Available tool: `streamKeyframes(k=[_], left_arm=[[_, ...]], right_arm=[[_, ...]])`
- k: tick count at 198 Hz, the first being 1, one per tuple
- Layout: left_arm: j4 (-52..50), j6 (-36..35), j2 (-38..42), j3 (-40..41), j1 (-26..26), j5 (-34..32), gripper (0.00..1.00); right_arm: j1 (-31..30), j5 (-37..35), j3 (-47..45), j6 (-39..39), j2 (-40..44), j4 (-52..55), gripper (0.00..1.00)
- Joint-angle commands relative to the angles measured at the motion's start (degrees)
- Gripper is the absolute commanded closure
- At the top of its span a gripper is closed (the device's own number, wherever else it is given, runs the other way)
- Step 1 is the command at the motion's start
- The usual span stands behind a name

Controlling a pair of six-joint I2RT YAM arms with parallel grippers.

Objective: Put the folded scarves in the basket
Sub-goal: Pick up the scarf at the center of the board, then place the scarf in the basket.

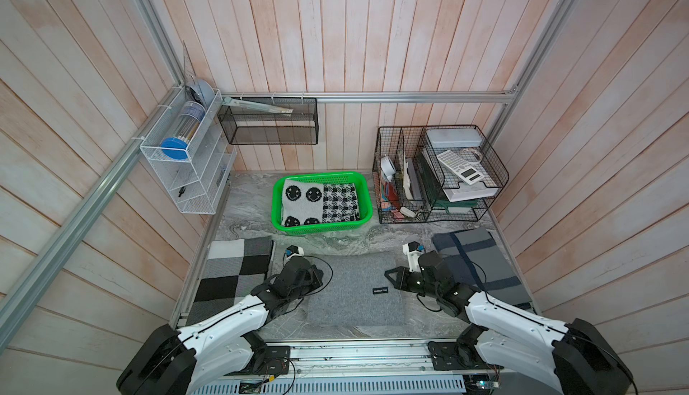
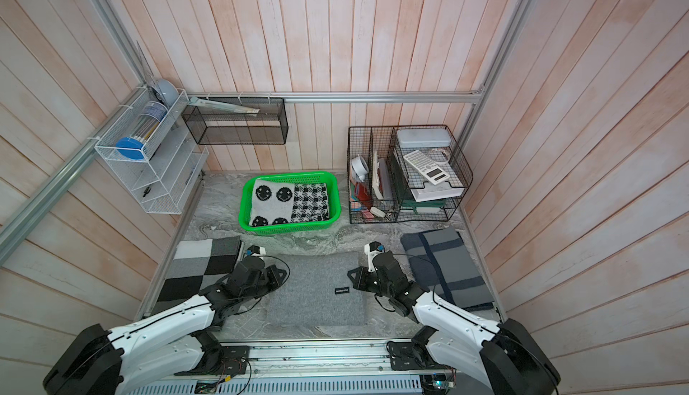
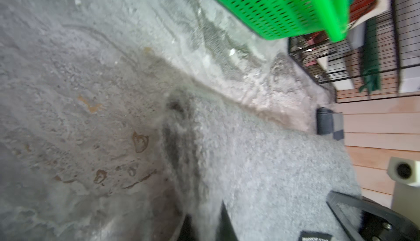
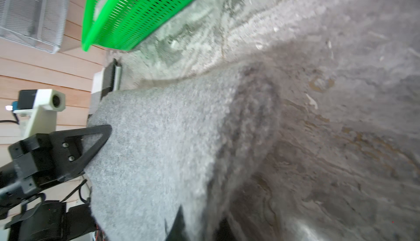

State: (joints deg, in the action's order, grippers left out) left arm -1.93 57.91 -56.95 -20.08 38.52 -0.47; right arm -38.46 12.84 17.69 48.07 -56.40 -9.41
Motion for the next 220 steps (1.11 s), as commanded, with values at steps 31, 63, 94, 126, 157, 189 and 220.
streamKeyframes(k=[31,63,94,126,157,189,220], left_arm=[[1.22,-5.82,12.59,-3.3,-0.2,-6.79,1.0],[-2.51,-11.44,11.06,-11.0,-0.38,-13.4,1.0],[-6.14,-16.39,4.96,-21.0,-1.41,-21.34,1.0],[-6.78,-20.81,-0.66,-29.95,-5.82,-23.5,1.0],[-8.21,-21.29,-4.74,-36.14,-12.87,-21.98,1.0],[-6.99,-23.01,-9.34,-40.3,-17.86,-21.12,1.0],[-7.34,-23.13,-14.23,-44.29,-22.1,-19.4,1.0]], right_arm=[[-0.43,-6.64,5.41,-3.41,10.53,2.24,1.0],[-0.39,-12.89,11.83,-7.04,9.78,2.65,1.0],[-0.17,-16.01,22.69,-13.95,2.2,4.23,1.0],[1.42,-16.08,34.64,-18.11,-8.04,6.93,1.0],[2.53,-13.65,42.9,-20.63,-15.41,7.15,1.0],[4.88,-11.92,49.83,-22.42,-22.65,7.73,1.0],[7.34,-8.75,55.44,-22.8,-28.4,7.33,1.0]])
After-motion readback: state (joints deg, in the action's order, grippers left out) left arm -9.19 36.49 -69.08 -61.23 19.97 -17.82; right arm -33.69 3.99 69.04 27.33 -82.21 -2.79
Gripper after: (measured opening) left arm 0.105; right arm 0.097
